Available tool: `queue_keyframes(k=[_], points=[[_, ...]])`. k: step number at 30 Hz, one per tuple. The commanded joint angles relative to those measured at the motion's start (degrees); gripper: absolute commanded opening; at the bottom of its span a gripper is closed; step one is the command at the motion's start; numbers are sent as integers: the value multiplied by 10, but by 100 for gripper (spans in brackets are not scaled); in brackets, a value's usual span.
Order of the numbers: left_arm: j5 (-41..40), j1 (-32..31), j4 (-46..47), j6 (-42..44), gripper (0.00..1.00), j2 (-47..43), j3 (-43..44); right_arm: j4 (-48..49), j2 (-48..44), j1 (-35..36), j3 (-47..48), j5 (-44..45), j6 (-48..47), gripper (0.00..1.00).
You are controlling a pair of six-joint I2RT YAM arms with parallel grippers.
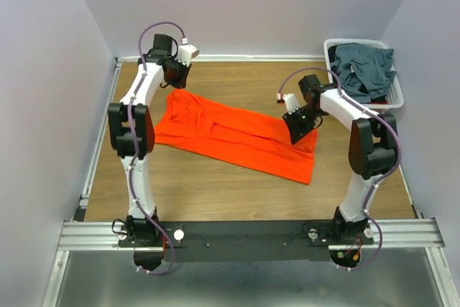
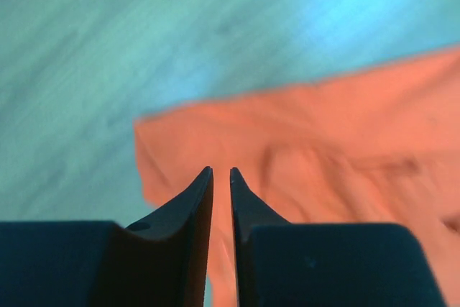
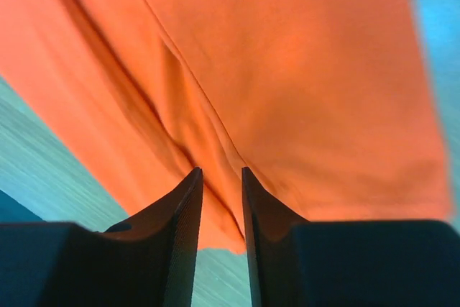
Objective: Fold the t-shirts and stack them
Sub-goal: Fold the tshirt
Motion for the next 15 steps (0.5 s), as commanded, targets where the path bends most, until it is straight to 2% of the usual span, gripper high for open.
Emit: queue_keyframes(k=[1, 2, 3, 5, 10, 15], points=[[16, 1, 14, -22, 19, -158, -126, -10, -32, -5, 49, 2, -5, 36], [15, 2, 13, -32, 15, -176, -191, -9, -25, -5, 68, 3, -4, 36], [8, 2, 15, -40, 7, -206, -252, -10, -4, -5, 79, 10, -7, 36], [-7, 1, 24, -58, 0, -233, -314, -11, 28, -5, 102, 27, -11, 36], [-67, 3, 63, -76, 0, -271, -458, -10, 79, -5, 134, 64, -26, 34], [-84, 3, 83, -80, 0, -248, -477, -10, 109, -5, 142, 90, -38, 31]])
